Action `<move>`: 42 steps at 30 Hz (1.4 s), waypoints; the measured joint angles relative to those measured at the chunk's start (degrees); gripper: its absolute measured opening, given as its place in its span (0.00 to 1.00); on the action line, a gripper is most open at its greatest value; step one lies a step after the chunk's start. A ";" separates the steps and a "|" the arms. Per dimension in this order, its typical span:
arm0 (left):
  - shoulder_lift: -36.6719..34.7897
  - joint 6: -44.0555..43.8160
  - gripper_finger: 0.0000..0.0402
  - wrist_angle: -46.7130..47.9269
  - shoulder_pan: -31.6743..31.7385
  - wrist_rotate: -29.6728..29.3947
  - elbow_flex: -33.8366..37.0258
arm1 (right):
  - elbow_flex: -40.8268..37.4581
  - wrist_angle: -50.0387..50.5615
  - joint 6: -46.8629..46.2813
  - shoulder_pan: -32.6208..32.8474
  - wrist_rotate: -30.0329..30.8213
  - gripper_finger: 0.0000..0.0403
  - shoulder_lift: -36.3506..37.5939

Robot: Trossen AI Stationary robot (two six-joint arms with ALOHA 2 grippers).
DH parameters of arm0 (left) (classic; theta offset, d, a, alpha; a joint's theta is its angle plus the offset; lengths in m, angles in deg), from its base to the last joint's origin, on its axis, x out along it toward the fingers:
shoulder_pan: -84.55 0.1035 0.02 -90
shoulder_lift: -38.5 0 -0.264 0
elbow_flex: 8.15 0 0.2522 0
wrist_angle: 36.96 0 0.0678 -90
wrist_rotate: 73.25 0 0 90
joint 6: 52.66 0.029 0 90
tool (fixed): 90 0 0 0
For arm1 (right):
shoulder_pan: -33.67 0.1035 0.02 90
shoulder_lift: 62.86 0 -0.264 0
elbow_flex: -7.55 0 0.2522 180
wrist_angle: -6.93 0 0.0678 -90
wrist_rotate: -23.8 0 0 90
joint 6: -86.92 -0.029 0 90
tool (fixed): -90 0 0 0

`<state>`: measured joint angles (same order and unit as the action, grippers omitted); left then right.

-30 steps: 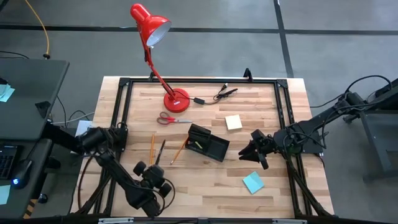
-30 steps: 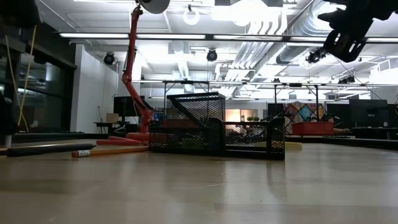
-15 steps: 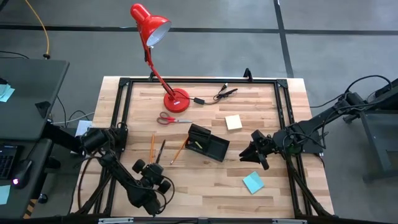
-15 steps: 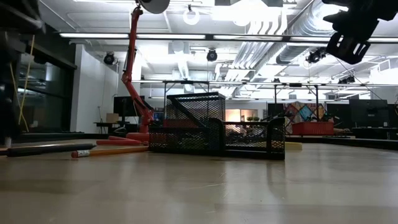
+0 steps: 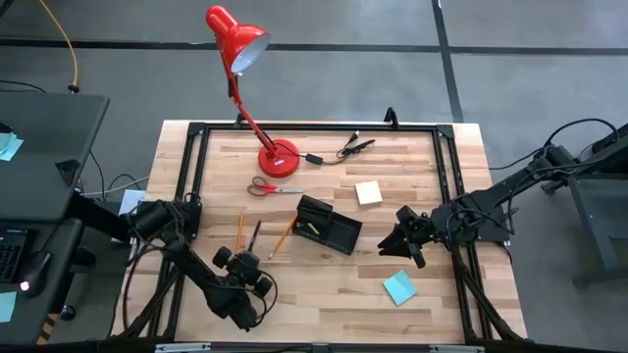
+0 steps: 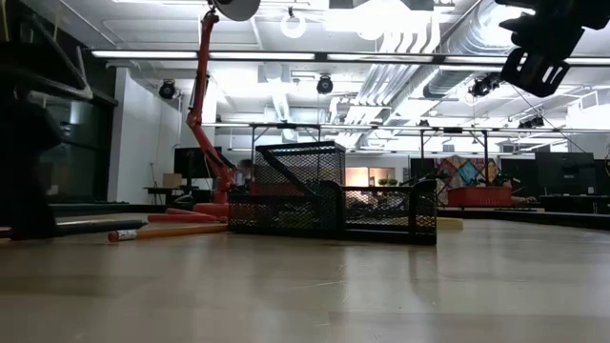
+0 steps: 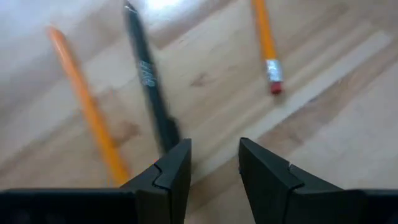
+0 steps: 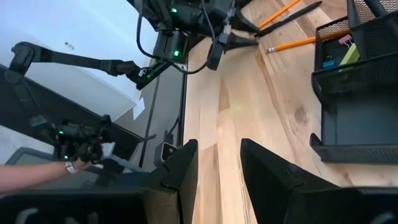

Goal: Pick and place office supplies into organizer
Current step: Put the black pen into the black desk organizer

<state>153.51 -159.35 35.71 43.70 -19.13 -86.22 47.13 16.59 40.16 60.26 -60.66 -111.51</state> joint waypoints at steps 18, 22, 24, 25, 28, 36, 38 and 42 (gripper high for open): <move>-1.56 0.39 0.19 -7.67 1.10 -1.91 3.20 | 0.00 0.08 -1.21 0.00 4.80 0.29 -0.02; -1.48 0.41 0.07 -8.59 0.65 -2.49 2.56 | 0.00 0.12 -1.20 0.00 5.60 0.29 -0.02; -1.32 0.71 0.02 -9.14 0.41 -3.28 1.62 | 0.00 0.42 -1.20 0.00 5.57 0.29 -0.02; -1.30 0.76 0.01 -9.35 0.33 -3.35 1.01 | 0.00 0.92 -1.14 0.00 5.55 0.29 -0.02; -1.30 0.79 0.04 -9.02 0.24 -3.72 -1.18 | 0.00 2.34 -0.81 0.00 5.49 0.29 -0.03; -2.03 0.92 0.01 10.55 1.15 -7.19 -12.50 | 0.00 2.62 0.72 0.02 5.05 0.29 -0.04; -1.99 0.83 0.02 14.27 1.51 -5.33 -12.92 | 0.00 2.61 1.41 0.04 4.95 0.29 -0.03; -2.30 0.83 0.11 13.15 2.36 -2.19 -10.56 | 0.00 2.33 3.08 0.05 3.20 0.29 -0.02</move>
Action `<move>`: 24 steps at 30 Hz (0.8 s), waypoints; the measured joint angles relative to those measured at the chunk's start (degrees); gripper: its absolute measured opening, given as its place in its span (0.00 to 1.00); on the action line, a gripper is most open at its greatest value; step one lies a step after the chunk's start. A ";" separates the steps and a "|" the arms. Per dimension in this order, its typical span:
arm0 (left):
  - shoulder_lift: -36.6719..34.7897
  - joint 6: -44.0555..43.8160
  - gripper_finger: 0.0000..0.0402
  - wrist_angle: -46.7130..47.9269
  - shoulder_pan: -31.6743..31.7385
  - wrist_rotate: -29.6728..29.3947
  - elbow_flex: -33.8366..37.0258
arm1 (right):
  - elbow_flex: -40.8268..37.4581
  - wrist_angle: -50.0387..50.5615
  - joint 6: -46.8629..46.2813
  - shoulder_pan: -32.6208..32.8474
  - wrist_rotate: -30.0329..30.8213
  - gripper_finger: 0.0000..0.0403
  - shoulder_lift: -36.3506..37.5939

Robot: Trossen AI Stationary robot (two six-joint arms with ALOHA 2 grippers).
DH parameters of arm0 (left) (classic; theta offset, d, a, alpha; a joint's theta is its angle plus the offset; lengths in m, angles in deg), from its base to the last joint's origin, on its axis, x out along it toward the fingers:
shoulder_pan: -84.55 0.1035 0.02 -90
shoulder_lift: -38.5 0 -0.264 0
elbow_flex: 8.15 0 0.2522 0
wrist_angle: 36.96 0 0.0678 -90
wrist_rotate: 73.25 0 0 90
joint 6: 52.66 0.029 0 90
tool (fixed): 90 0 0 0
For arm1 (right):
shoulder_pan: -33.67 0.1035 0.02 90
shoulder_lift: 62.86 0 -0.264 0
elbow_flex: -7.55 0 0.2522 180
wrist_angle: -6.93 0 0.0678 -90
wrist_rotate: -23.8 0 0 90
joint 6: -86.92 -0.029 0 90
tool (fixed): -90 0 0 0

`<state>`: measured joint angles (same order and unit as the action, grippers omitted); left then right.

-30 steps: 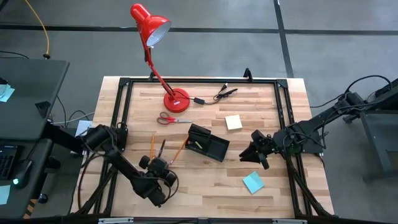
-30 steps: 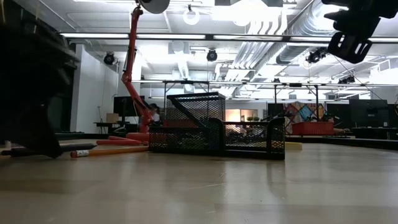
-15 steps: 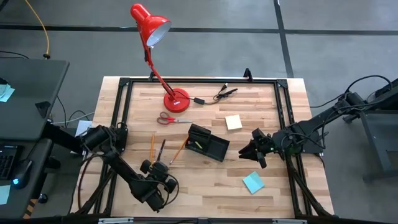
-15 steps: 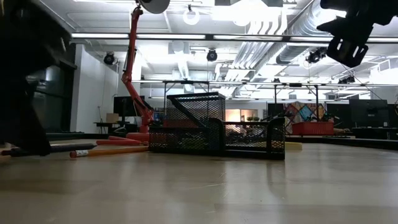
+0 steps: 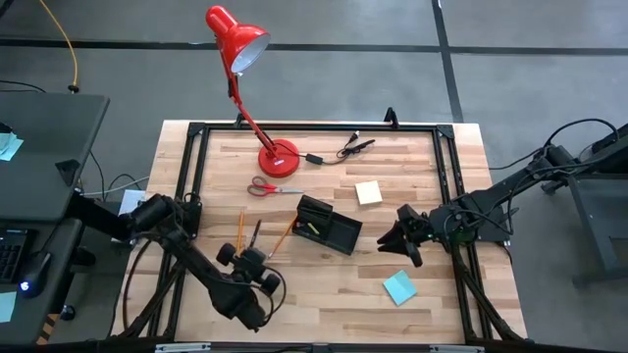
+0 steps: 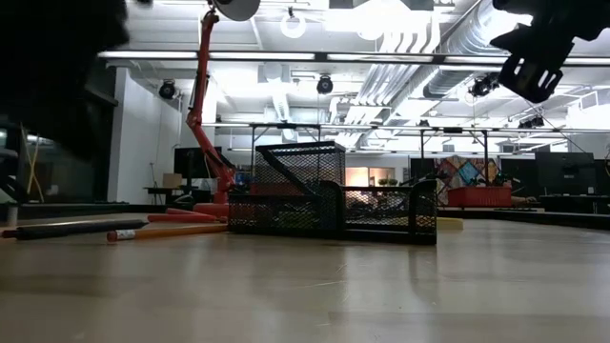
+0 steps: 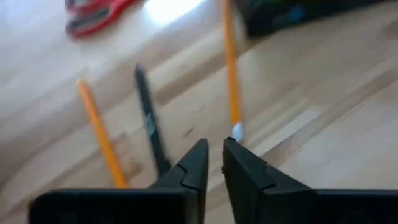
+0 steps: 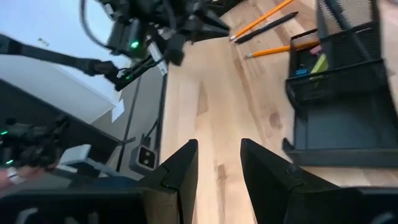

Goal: Pick and place office supplies into organizer
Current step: Put the black pen into the black desk organizer

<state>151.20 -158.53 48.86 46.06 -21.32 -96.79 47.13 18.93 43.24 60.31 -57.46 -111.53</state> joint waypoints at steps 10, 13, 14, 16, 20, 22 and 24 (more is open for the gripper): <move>-0.11 -2.73 0.28 4.68 0.95 6.14 3.87 | 0.00 -1.15 -1.03 -0.01 -1.85 0.29 0.00; -0.85 -3.02 0.27 4.02 0.86 5.88 5.43 | 0.00 -1.35 -1.77 -0.03 -1.45 0.29 0.00; -1.07 -3.01 0.26 4.01 0.83 5.46 5.64 | 0.00 -1.45 -2.70 -0.01 -0.99 0.29 0.00; -0.90 -2.36 0.24 4.23 0.86 5.35 6.55 | 0.00 -1.67 -4.44 -0.03 -0.07 0.29 0.00; -0.22 -2.86 0.21 2.74 0.86 4.14 8.69 | 0.00 -2.34 -5.65 -0.03 1.34 0.29 0.00; -0.44 -1.88 0.19 0.59 0.96 2.11 9.42 | 0.00 -2.67 -6.92 -0.03 1.39 0.29 0.00; -0.32 -1.77 0.18 -2.62 0.99 1.78 10.33 | 0.00 -2.48 -7.15 -0.03 1.48 0.29 0.00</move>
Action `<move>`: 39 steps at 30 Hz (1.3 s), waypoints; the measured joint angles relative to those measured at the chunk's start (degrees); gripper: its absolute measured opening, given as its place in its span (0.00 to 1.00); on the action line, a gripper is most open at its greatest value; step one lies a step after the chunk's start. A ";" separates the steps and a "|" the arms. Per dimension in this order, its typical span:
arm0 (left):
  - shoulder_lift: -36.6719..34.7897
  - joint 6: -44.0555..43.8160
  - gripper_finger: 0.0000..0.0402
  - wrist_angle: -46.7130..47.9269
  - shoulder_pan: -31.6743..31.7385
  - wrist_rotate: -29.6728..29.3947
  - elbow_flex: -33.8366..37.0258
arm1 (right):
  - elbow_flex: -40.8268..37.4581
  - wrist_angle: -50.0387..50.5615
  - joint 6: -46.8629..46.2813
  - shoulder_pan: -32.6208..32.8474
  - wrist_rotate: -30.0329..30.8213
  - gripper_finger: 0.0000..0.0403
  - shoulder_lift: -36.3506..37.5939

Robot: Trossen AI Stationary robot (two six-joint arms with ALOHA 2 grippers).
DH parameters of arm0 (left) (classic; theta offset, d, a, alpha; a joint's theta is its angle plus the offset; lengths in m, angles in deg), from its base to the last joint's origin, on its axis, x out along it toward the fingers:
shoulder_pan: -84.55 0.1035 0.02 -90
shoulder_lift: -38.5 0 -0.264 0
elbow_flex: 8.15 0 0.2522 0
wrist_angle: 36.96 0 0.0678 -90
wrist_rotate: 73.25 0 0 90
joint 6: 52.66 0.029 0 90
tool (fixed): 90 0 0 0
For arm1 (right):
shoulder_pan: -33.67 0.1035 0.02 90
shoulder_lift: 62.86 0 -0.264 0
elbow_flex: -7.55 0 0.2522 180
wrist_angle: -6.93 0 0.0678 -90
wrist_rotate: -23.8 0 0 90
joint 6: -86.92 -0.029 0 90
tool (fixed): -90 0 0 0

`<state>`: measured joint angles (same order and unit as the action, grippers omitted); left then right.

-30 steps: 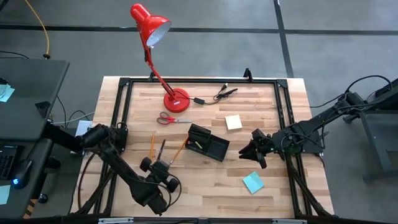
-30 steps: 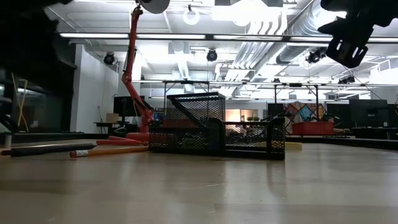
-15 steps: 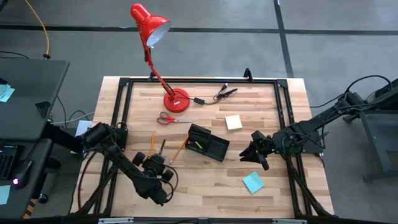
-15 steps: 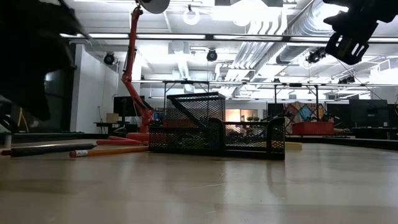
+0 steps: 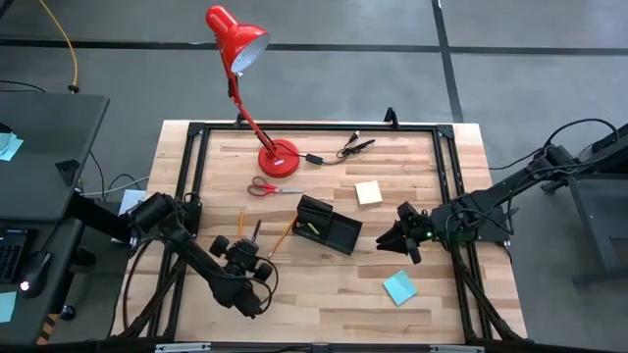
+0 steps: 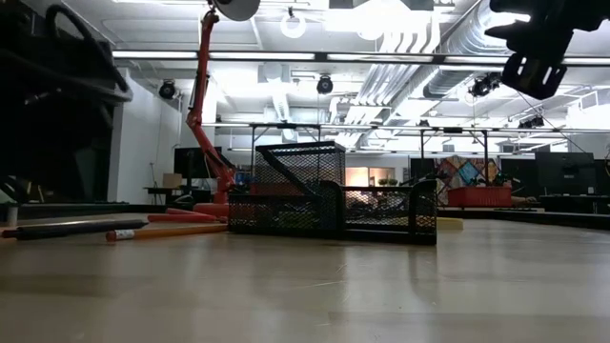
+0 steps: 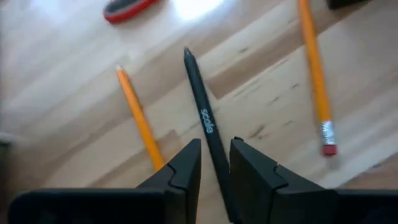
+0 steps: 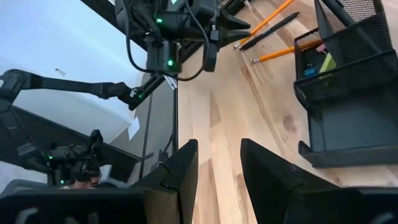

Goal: Pick and place office supplies into organizer
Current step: Put the black pen into the black desk organizer

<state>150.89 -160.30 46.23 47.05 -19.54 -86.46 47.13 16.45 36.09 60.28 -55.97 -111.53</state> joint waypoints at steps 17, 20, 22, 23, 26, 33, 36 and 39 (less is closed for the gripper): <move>-0.47 0.64 0.18 -11.40 -0.10 -2.16 8.40 | 0.00 1.56 -0.35 0.04 0.45 0.29 0.00; -0.73 1.79 0.17 -20.69 -0.30 -3.99 11.50 | 0.00 1.59 -0.23 0.04 0.45 0.29 -0.01; -0.59 2.16 0.14 -22.75 -0.99 -5.58 11.80 | 0.00 1.78 -0.20 0.02 0.43 0.29 0.00; -0.49 2.21 0.12 -22.90 -1.33 -5.82 11.62 | 0.00 1.89 -0.20 0.02 0.42 0.29 0.00; -0.75 2.27 0.06 -22.43 -1.57 -5.10 9.88 | 0.00 2.33 0.29 0.02 0.36 0.29 -0.02; -1.45 3.06 0.04 -20.81 -1.88 -1.14 5.41 | 0.00 2.42 2.63 0.02 0.54 0.29 -0.04; -1.39 3.92 0.03 -15.96 -2.01 -1.19 1.91 | 0.00 2.42 2.86 0.02 0.56 0.29 -0.04; -1.43 4.33 0.03 -11.58 -1.96 -0.95 -1.54 | 0.00 2.39 2.98 0.02 0.58 0.29 -0.04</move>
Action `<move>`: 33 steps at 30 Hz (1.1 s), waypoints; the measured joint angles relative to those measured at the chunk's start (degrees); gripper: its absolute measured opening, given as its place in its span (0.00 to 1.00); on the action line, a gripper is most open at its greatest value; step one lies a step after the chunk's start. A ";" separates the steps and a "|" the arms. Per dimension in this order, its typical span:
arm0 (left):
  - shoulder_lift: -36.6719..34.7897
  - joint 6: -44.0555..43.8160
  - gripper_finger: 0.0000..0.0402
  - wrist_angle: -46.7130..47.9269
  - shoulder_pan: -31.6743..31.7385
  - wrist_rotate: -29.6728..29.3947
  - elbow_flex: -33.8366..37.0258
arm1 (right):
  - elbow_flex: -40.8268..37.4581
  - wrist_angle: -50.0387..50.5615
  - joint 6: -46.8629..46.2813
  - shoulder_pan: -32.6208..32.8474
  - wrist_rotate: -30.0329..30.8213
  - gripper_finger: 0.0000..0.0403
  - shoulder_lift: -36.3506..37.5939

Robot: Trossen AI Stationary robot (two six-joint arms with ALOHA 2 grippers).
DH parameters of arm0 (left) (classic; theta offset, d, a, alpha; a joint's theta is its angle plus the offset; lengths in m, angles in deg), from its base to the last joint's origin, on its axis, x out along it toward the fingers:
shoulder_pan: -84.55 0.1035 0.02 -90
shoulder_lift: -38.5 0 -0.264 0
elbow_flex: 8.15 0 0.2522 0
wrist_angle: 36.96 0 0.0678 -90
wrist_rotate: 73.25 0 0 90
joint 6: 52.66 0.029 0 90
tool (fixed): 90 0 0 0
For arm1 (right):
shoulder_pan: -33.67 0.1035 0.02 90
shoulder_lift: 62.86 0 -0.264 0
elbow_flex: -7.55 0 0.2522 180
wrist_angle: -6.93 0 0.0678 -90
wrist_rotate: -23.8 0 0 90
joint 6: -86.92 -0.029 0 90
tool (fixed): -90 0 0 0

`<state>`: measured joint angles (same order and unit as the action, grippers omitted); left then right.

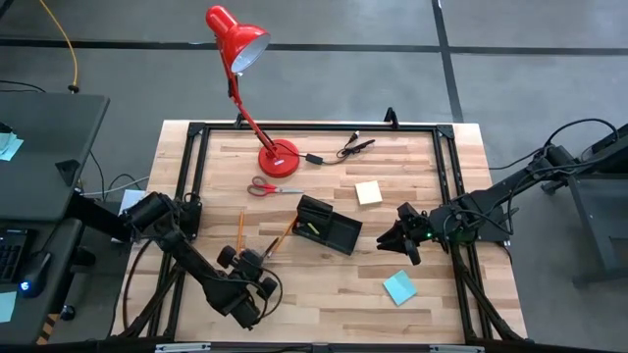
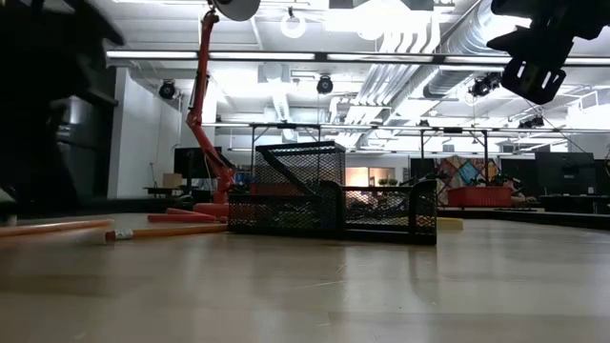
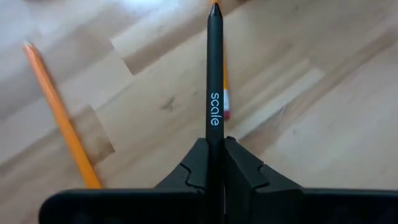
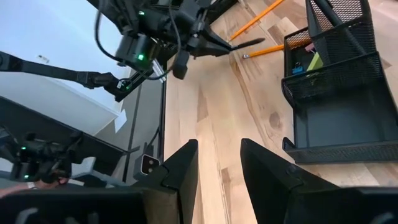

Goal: Pick and place office supplies into organizer
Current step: Put the black pen into the black desk organizer

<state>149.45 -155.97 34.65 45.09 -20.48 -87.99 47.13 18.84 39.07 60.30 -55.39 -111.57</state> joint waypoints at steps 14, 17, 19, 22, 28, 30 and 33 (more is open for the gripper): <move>-1.02 10.47 0.02 21.34 0.97 2.32 -17.36 | 0.00 -0.20 1.85 0.00 0.77 0.29 -0.02; -1.86 15.31 0.02 25.24 2.21 3.43 -21.24 | 0.00 -0.74 1.97 0.00 0.79 0.29 -0.02; -2.47 20.28 0.02 26.38 3.57 3.77 -24.23 | 0.00 -1.01 3.16 0.00 0.79 0.29 0.00; -2.73 30.02 0.02 27.89 6.77 4.99 -29.28 | 0.00 -1.88 4.63 0.00 0.83 0.29 0.02; -2.81 51.45 0.01 29.34 15.32 7.32 -40.98 | 0.00 -3.08 5.92 0.00 0.85 0.29 0.04; -2.80 55.85 0.01 30.95 18.40 7.95 -44.40 | 0.00 -3.08 5.94 0.00 0.76 0.29 0.04; -3.01 60.97 0.01 32.03 22.50 9.35 -47.29 | 0.00 -3.08 5.90 0.02 -0.57 0.29 0.04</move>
<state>146.44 -95.00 66.68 67.59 -11.13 -135.28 47.13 15.76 44.97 60.33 -55.97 -111.53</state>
